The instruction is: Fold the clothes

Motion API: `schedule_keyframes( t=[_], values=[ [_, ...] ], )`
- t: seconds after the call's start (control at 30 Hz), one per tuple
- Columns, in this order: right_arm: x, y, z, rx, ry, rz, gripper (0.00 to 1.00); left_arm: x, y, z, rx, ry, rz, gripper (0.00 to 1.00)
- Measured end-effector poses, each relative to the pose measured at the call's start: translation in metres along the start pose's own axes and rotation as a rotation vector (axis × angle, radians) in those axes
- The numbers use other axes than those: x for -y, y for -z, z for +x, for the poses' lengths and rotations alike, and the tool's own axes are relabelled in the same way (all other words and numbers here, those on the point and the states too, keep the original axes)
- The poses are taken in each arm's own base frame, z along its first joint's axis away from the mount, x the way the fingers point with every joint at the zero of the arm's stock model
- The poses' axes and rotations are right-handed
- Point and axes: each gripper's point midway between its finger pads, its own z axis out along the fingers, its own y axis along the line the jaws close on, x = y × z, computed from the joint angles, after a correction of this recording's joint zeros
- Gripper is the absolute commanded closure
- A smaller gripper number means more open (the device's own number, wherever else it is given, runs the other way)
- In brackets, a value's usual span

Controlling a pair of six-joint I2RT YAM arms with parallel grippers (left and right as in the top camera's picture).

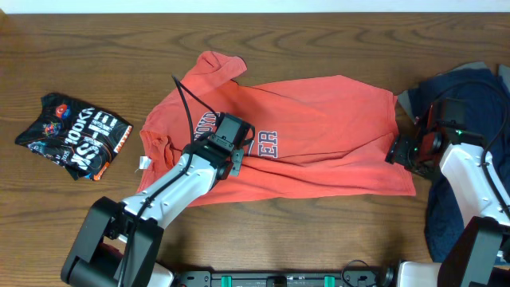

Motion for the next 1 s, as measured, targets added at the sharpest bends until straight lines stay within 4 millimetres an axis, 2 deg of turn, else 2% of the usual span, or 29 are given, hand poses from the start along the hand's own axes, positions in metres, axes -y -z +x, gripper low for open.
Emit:
schedule_keyframes(
  t=[0.13, 0.23, 0.33, 0.37, 0.5, 0.57, 0.7, 1.0],
  values=[
    [-0.009, 0.000, -0.013, 0.052, 0.020, -0.047, 0.28, -0.008, 0.002, 0.029, -0.116, 0.023, -0.038, 0.46],
    [-0.023, 0.003, -0.033, 0.129, 0.055, -0.118, 0.26, -0.011, 0.003, 0.037, -0.149, 0.059, -0.053, 0.46],
    [-0.040, 0.012, -0.061, 0.252, 0.114, -0.192, 0.24, -0.011, 0.003, 0.035, -0.141, 0.088, -0.052, 0.42],
    [-0.042, 0.013, -0.064, 0.264, 0.122, -0.199, 0.24, -0.010, 0.003, 0.035, -0.138, 0.090, -0.051, 0.41],
    [-0.052, 0.022, -0.097, 0.402, 0.178, -0.226, 0.25, -0.007, 0.001, 0.022, -0.088, 0.117, -0.037, 0.38],
    [-0.054, 0.019, -0.105, 0.431, 0.192, -0.229, 0.25, -0.006, 0.001, 0.018, -0.071, 0.127, -0.032, 0.37],
    [-0.055, 0.003, -0.110, 0.428, 0.205, -0.231, 0.26, -0.005, 0.001, 0.015, -0.060, 0.135, -0.029, 0.27],
    [-0.056, -0.046, -0.122, 0.409, 0.209, -0.235, 0.27, -0.007, 0.001, 0.009, -0.042, 0.153, -0.026, 0.26]
  ],
)
